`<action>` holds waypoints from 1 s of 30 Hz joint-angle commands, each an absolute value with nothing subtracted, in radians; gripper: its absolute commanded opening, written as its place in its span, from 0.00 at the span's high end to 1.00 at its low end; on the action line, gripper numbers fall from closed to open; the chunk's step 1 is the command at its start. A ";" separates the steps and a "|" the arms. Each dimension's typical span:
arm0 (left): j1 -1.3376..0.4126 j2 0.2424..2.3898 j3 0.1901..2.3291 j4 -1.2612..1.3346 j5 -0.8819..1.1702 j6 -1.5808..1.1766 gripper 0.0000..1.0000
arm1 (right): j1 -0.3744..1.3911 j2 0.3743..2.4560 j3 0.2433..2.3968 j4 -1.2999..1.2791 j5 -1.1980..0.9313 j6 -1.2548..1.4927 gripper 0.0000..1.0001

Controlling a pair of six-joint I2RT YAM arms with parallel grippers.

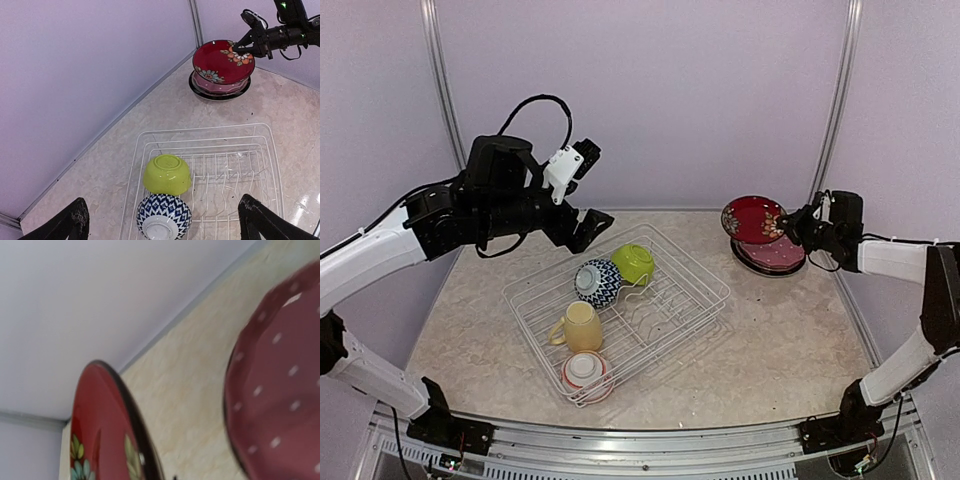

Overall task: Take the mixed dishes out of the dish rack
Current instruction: Place the plate with another plate.

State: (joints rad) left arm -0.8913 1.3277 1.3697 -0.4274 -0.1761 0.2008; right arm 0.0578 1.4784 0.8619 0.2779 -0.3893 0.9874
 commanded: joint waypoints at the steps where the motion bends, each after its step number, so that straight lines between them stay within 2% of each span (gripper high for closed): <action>1: -0.858 1.317 1.335 -0.376 -0.206 0.206 0.01 | -0.013 1.504 0.859 0.381 -0.410 0.961 1.00; 11: -0.797 1.336 1.293 -0.341 -0.241 0.238 0.01 | -0.121 1.665 0.889 0.448 -0.440 0.946 1.00; 30: -0.755 1.405 1.294 -0.350 -0.201 0.206 0.01 | -0.151 1.856 1.035 0.362 -0.438 0.844 0.99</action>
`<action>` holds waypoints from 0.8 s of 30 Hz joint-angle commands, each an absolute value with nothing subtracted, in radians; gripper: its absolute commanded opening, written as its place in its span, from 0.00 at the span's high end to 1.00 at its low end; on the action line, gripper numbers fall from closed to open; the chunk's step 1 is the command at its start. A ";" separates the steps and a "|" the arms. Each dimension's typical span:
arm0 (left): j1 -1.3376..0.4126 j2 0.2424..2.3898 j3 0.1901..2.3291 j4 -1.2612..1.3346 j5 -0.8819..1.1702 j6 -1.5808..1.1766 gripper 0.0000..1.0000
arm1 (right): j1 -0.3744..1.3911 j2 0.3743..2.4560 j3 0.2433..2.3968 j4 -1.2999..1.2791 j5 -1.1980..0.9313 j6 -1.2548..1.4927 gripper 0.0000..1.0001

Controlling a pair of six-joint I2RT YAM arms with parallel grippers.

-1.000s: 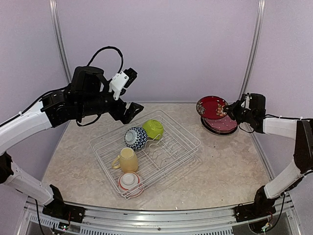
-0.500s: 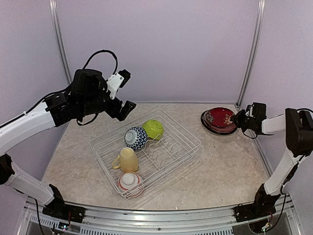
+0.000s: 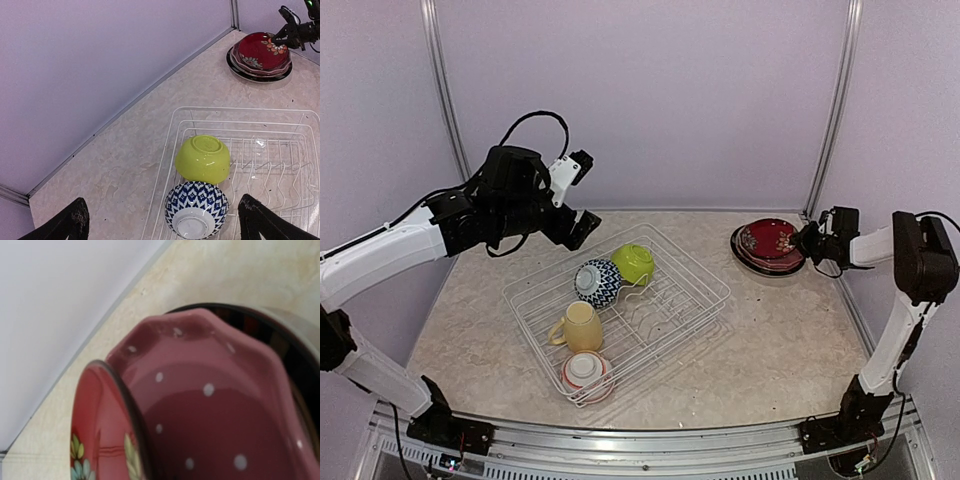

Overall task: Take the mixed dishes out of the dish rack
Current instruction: Place the plate with another plate.

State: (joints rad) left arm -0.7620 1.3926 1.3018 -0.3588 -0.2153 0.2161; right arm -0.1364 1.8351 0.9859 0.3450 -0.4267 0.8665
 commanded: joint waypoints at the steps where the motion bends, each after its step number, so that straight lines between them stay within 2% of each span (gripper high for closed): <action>1: -0.755 1.404 1.295 -0.350 -0.201 0.206 0.01 | -0.152 1.861 1.043 0.351 -0.433 0.837 0.97; 4: -0.755 1.401 1.298 -0.353 -0.202 0.203 0.01 | -0.151 1.867 1.072 0.300 -0.415 0.811 0.90; 10: -0.755 1.391 1.313 -0.368 -0.202 0.185 0.01 | -0.152 1.837 1.133 0.090 -0.323 0.703 0.61; 12: -0.755 1.386 1.320 -0.377 -0.198 0.178 0.01 | -0.152 1.803 1.138 0.038 -0.295 0.674 0.54; 14: -0.754 1.381 1.324 -0.380 -0.198 0.171 0.01 | -0.150 1.756 1.135 -0.005 -0.268 0.648 0.45; 18: -0.754 1.378 1.359 -0.419 -0.185 0.126 0.01 | -0.148 1.641 1.131 -0.135 -0.203 0.581 0.35; 24: -0.697 1.451 1.515 -0.592 -0.023 -0.060 0.01 | -0.089 1.402 0.942 -0.189 -0.219 0.501 0.12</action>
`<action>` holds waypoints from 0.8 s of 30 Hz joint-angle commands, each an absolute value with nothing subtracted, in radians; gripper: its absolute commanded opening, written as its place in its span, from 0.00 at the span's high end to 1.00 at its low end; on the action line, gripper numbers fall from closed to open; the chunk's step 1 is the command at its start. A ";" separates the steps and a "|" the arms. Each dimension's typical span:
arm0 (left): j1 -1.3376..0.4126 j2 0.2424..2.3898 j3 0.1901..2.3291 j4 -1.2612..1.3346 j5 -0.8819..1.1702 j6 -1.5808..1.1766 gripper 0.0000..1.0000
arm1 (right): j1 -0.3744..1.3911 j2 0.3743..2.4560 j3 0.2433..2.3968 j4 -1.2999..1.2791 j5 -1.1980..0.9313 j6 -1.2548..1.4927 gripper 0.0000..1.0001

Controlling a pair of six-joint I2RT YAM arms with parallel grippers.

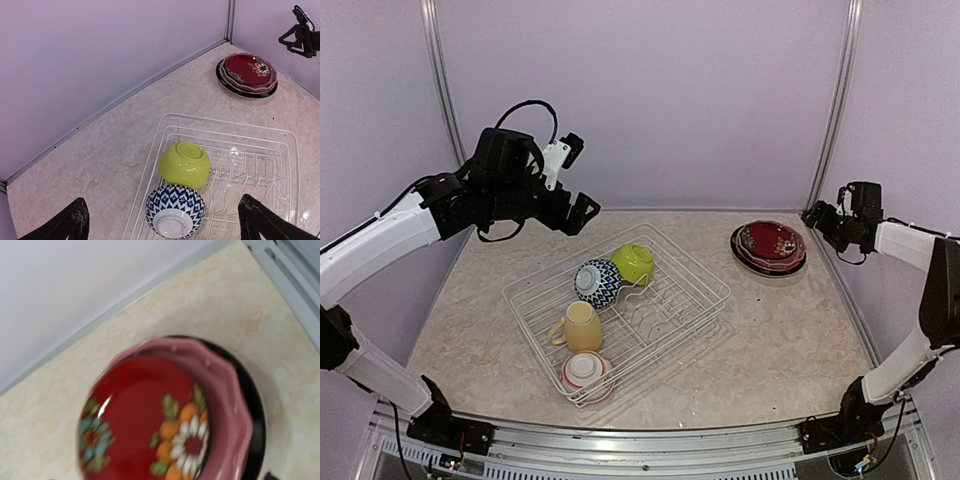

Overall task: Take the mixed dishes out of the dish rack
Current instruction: Place the plate with another plate, then grab the bowl from the dish rack.

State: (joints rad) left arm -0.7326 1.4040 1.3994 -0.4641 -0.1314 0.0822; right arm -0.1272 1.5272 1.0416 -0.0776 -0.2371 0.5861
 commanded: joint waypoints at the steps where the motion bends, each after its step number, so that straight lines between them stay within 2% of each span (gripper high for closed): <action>1: -0.698 1.466 1.534 -0.614 -0.015 -0.076 0.01 | -0.075 1.359 0.922 -0.210 -0.216 0.487 0.10; 7: -0.710 1.507 1.591 -0.660 0.042 -0.146 0.01 | 0.011 1.206 0.841 -0.291 -0.185 0.464 0.00; 14: -0.718 1.567 1.624 -0.729 0.109 -0.277 0.01 | 0.132 1.147 0.806 -0.280 -0.199 0.486 0.00; 24: -0.759 1.520 1.463 -0.846 0.004 -0.454 0.01 | 0.202 1.196 0.836 -0.173 -0.263 0.520 0.00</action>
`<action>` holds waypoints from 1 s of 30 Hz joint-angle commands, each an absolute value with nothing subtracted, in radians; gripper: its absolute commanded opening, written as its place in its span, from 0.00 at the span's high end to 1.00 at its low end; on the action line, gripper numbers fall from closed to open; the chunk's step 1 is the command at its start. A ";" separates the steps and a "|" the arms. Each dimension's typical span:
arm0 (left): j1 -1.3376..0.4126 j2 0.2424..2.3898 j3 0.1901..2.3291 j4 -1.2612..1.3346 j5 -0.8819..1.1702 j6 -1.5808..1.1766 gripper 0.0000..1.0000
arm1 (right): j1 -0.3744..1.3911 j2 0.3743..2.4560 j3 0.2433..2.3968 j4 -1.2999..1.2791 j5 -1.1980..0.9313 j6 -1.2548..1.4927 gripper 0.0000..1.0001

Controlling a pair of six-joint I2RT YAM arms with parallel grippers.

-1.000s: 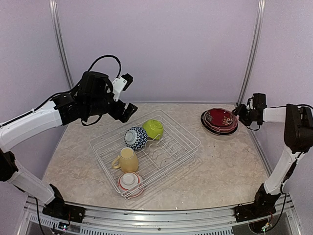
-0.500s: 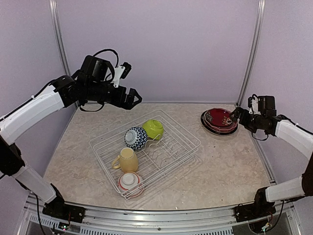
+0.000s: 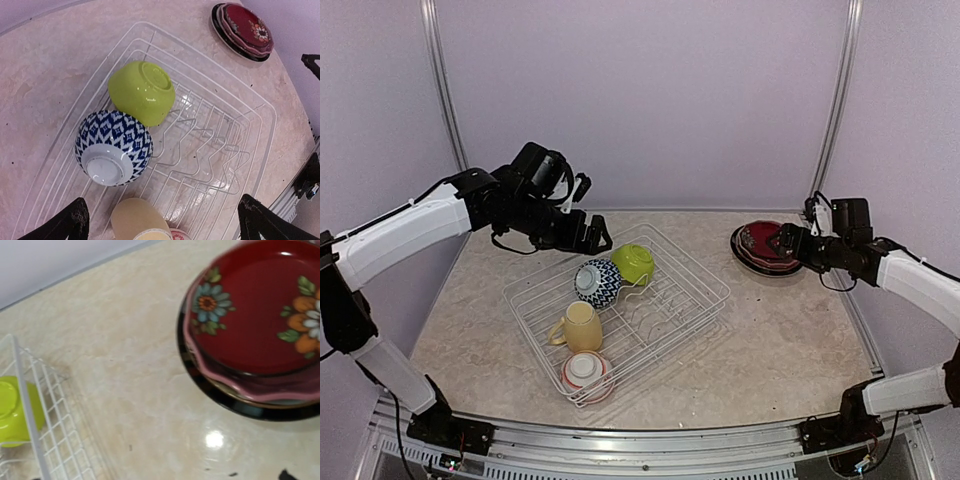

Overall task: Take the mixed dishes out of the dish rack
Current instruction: Grab the bowl from the dish rack.

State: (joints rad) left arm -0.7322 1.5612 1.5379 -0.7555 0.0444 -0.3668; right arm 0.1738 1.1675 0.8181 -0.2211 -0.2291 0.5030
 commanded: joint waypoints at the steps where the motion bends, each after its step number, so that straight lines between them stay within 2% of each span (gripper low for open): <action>1: -0.762 1.510 1.447 -0.860 -0.024 -0.466 0.01 | 0.211 1.201 0.844 -0.172 -0.265 0.520 0.00; 9: -0.775 1.493 1.423 -0.946 -0.029 -0.519 0.01 | 0.298 1.184 0.827 -0.115 -0.267 0.551 0.00; 18: -0.790 1.617 1.525 -0.965 -0.072 -0.564 0.01 | 0.328 1.200 0.842 -0.119 -0.274 0.547 0.00; 24: -0.779 1.772 1.721 -1.070 -0.232 -0.650 0.01 | 0.370 1.194 0.856 -0.127 -0.243 0.558 0.00; 30: -0.784 1.970 1.943 -1.236 -0.295 -0.810 0.01 | 0.387 1.203 0.863 -0.129 -0.228 0.555 0.00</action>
State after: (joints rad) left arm -0.7780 1.8820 1.8530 -1.0996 -0.2100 -0.6868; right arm 0.3721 1.1950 0.8307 -0.1291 -0.2485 0.5514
